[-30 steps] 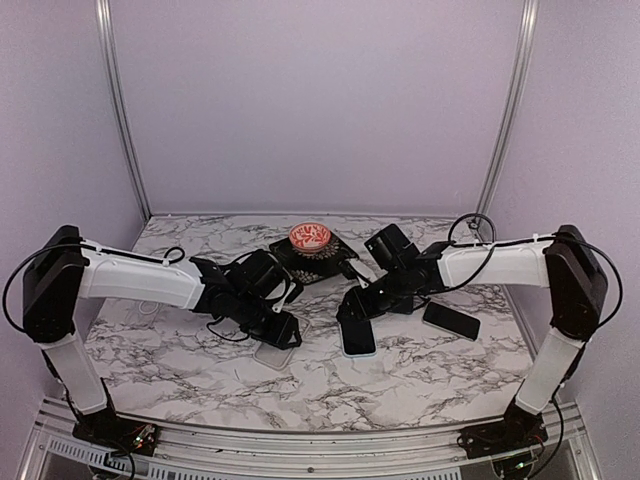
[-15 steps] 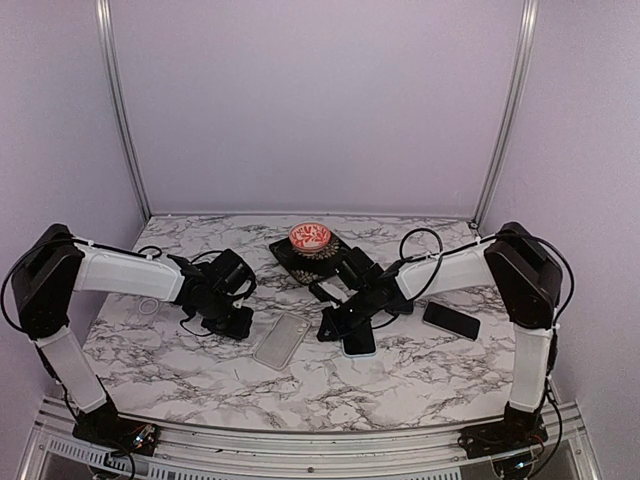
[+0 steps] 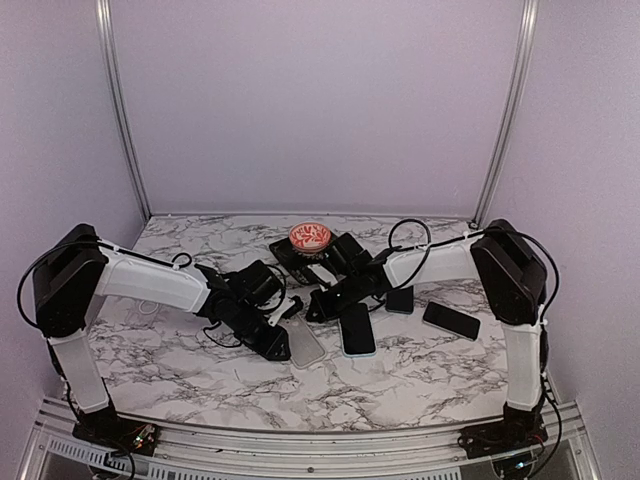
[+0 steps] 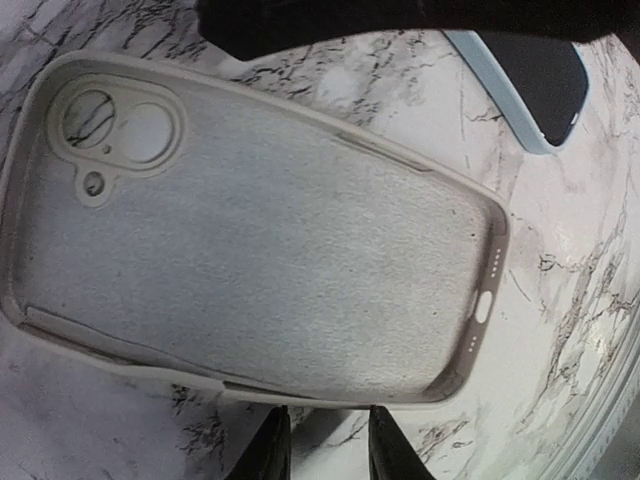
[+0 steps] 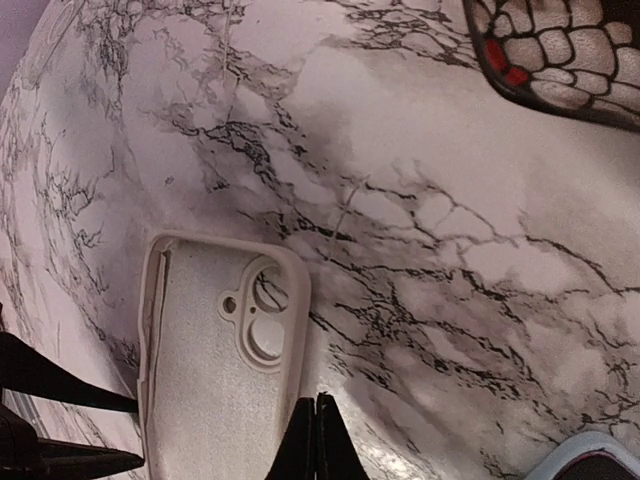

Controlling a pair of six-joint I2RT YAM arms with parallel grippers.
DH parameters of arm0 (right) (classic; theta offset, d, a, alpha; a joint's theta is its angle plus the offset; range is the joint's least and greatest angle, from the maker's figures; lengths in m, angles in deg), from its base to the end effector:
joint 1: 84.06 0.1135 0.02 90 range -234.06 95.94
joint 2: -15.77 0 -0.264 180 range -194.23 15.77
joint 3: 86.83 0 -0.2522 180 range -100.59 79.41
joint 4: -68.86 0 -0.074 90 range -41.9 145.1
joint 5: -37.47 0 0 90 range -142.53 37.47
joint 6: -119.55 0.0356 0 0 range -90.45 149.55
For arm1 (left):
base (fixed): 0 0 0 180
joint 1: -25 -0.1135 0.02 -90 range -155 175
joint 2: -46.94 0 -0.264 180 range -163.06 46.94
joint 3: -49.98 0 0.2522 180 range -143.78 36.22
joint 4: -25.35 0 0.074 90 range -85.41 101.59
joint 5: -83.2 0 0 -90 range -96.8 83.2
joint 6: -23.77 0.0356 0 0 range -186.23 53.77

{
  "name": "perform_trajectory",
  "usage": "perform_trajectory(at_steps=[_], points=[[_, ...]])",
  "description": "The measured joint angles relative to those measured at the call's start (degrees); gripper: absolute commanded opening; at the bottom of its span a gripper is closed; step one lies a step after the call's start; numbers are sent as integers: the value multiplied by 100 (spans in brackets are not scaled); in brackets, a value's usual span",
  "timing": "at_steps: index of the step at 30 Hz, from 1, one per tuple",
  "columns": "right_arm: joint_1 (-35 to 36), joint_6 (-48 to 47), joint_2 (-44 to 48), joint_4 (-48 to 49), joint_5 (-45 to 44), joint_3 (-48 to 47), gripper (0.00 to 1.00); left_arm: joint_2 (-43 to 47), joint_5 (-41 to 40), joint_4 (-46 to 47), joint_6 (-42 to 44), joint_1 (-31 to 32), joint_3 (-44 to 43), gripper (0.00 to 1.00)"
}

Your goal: Put the phone into the phone case

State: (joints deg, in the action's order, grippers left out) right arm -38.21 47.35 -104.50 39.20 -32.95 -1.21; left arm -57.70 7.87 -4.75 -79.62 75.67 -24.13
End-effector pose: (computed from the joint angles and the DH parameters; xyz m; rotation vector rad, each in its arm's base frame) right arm 0.2985 0.3246 0.1427 -0.7903 2.5708 0.8328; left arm 0.2194 -0.2820 0.1463 0.9704 2.5855 -0.6848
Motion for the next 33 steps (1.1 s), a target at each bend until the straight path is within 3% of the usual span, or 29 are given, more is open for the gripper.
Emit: perform_trajectory(at_steps=[2, 6, 8, 11, 14, 16, 20, 25, 33], points=[[-98, -35, 79, -81, -50, -2, 1, -46, 168, 35, -7, 39, -44, 25], [-433, -144, 505, -302, -348, 120, 18, -79, 306, 105, -57, 59, -57, 25], [-682, -210, 901, -505, -719, 186, 35, -63, 310, 131, -87, 59, -37, 26], [-1102, -315, 1432, -673, -1276, 221, 72, 83, 258, 133, -111, 39, 85, 33], [-1499, -385, 1722, -879, -1915, 203, 89, 391, 83, 116, -188, -44, 186, 40], [-1703, -442, 1683, -1169, -2385, 81, 91, 682, -133, 127, -339, -210, 219, 48], [-1818, -520, 1220, -1864, -2966, -313, 97, 1113, -870, 229, -802, -719, 293, 78], [-1950, -555, 514, -2511, -2973, -872, 99, 1309, -2041, 328, -1379, -1141, 595, 98], [-2103, -544, -63, -3132, -2686, -1071, 98, 1469, -2780, 474, -1582, -1158, 822, 99]])
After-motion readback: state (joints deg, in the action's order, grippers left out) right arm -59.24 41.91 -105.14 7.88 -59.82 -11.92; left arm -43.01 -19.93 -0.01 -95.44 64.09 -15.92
